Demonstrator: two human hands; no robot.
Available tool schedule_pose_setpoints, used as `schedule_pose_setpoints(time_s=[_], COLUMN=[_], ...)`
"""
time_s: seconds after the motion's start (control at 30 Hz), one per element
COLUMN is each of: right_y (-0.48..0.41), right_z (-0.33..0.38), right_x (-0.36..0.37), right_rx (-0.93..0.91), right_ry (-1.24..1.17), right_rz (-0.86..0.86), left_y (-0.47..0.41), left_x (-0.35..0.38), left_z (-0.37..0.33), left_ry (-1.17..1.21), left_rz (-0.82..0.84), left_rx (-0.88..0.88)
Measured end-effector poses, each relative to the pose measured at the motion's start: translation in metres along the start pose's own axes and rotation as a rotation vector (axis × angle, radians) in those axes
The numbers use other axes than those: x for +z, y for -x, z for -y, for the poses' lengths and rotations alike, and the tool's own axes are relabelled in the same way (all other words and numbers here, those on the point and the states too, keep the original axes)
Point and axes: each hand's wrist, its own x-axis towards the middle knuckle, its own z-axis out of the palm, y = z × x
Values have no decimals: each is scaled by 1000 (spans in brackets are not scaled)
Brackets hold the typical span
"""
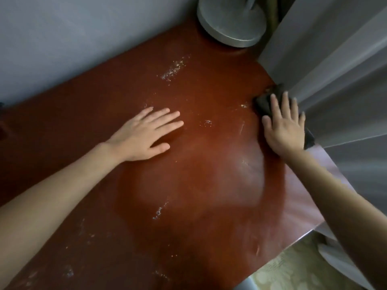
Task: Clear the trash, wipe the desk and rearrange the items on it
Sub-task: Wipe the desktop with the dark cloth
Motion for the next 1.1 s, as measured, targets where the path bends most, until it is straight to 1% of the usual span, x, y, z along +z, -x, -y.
schedule_pose_setpoints(time_s=[0.1,0.17,0.2,0.23,0.3,0.37,0.4,0.47,0.57,0.6,0.7,0.83,0.9,1.03,1.07,1.1], right_y=[-75,-93,-89,-75,-28,23,39,40,2,-15,-65,-121,-142,-178,-178,-171], right_z=[22,43,53,63,82,92,93,84,71,72,89,99,104,136,145,151], right_x=[-9,-7,-4,1,11,20,21,20,15,12,4,0,0,3,5,7], right_rx=[70,40,-17,-113,-398,-682,-791,-941,-1098,-1091,-981,-940,-860,-616,-609,-670], right_ry=[-118,-98,-66,-34,-9,27,67,150,199,171,49,101,31,-165,-160,-127], right_rz=[15,21,17,20,61,112,131,139,113,121,100,29,11,-19,-25,-21], left_y=[14,24,27,29,33,37,39,40,34,31,22,14,11,10,10,11], left_x=[-5,-3,-1,1,4,6,5,2,-3,-4,-5,0,3,16,19,20], left_z=[40,55,58,60,59,59,61,68,86,93,113,139,152,161,162,163], left_ry=[15,28,44,61,84,86,78,42,-19,-30,-41,-49,-54,-17,4,23], left_rz=[-4,6,24,46,75,81,83,87,85,75,26,-14,-19,-54,-67,-75], left_rx=[-209,-308,-343,-365,-372,-333,-297,-210,-84,-62,-6,72,78,76,82,89])
